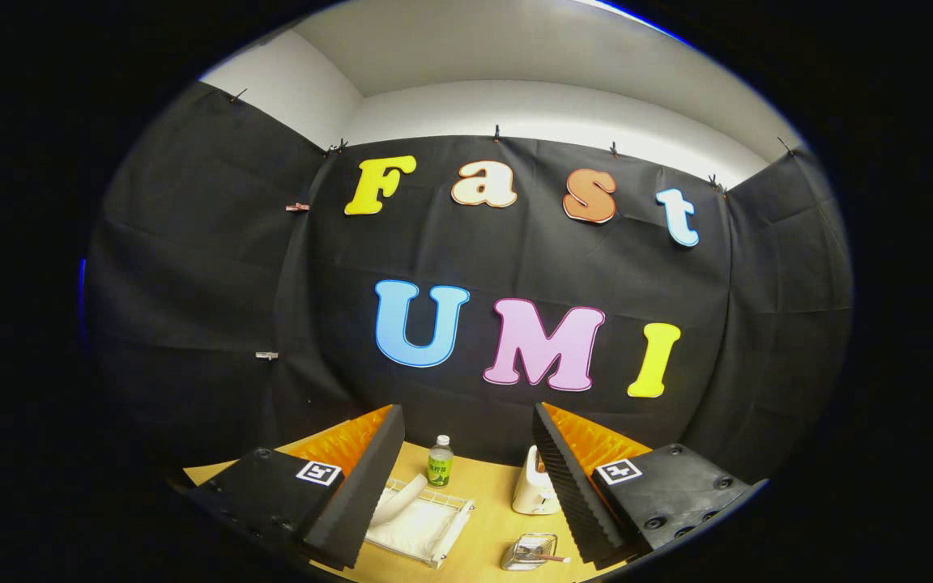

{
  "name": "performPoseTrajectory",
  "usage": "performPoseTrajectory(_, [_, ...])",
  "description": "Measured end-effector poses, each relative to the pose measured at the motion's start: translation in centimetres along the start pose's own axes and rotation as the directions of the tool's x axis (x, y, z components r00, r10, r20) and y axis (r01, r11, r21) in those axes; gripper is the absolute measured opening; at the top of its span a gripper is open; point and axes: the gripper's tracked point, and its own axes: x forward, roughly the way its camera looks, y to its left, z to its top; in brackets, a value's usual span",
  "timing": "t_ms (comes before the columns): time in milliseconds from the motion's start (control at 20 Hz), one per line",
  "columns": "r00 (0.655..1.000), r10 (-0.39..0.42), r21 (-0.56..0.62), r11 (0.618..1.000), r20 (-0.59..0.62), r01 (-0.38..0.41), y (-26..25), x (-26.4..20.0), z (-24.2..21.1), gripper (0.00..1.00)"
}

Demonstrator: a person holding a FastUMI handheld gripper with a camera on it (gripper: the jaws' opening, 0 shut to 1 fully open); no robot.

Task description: Take the plate from the dish rack, then take the spoon from the basket and place it into the plate.

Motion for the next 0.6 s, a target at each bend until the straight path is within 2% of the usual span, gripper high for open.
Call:
performPoseTrajectory(300, [0.992,0.019,0.043,0.999,-0.126,-0.013,2.1,2.6,-4.3,0.98])
performPoseTrajectory(450, [0.977,0.05,0.091,0.995,-0.208,-0.031,3.6,4.7,-7.5,0.98])
performPoseTrajectory(600, [0.947,0.071,0.132,0.991,-0.312,-0.03,5.0,7.1,-11.9,0.98])
